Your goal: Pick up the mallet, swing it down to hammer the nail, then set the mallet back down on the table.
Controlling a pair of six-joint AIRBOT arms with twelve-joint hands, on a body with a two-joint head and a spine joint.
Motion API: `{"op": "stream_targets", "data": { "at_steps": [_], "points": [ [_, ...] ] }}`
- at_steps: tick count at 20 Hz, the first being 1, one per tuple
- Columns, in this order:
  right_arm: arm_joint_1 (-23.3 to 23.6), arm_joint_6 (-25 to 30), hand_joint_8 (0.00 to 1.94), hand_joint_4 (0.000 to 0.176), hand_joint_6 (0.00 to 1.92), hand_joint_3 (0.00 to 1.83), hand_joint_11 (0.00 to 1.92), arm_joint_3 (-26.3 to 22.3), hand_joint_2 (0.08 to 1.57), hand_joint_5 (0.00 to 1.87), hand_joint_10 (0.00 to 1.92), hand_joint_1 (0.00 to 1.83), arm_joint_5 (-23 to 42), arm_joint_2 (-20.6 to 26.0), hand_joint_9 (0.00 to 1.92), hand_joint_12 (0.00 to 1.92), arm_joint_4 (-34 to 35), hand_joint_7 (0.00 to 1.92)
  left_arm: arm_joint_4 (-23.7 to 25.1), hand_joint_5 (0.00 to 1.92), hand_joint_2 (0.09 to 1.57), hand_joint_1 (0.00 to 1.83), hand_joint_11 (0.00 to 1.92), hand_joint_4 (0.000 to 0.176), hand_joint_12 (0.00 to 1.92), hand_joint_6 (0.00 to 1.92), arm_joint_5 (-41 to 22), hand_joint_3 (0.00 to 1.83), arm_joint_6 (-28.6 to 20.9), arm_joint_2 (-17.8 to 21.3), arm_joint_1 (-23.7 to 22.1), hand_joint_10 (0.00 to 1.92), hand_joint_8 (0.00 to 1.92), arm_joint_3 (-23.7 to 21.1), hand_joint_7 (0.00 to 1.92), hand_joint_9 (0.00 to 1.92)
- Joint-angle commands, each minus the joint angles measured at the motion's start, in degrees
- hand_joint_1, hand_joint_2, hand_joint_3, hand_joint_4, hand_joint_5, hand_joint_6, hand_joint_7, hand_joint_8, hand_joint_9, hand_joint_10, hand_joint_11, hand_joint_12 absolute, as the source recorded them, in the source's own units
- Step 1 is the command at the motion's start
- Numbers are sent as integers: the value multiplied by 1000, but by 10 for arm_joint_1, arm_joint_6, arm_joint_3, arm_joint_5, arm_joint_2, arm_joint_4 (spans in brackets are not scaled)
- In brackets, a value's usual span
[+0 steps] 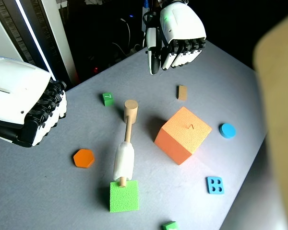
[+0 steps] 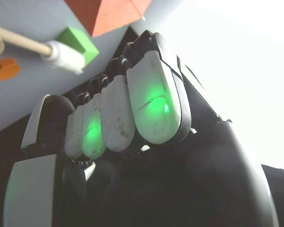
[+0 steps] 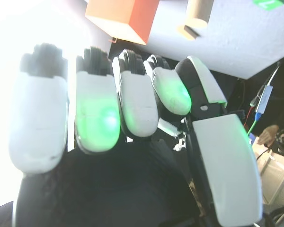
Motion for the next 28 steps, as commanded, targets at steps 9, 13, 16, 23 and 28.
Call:
{"op": "stream_targets", "data": {
  "at_steps": [9,13,16,23,28],
  "points": [
    [-8,-37,12,0,12,5,0,1,1183,104,12,105,113,-14,52,0,-1,81,51,49,1149,0,0,0,158,2,-52,18,-35,2,26,0,0,11,55,43],
    [-25,-50,4,0,3,7,0,11,1193,88,5,88,147,-11,43,0,-1,69,126,47,1155,0,5,0,80,1,-37,14,-104,2,43,12,6,26,61,42],
    [-26,119,3,0,2,0,20,47,1156,96,6,244,143,-19,60,12,-168,75,207,47,1166,0,0,0,106,2,-14,8,-169,1,51,3,2,46,53,42],
    [87,370,4,0,6,0,2,97,1099,58,3,579,-154,-86,23,1,-361,34,384,46,1158,0,25,0,42,11,-57,2,-362,-16,98,5,6,115,49,39],
    [144,322,0,0,0,0,0,130,1030,1,0,1054,-236,-151,0,0,-286,0,459,36,1163,0,14,0,44,5,-90,3,-437,-49,103,5,4,161,51,44]
  ]
}}
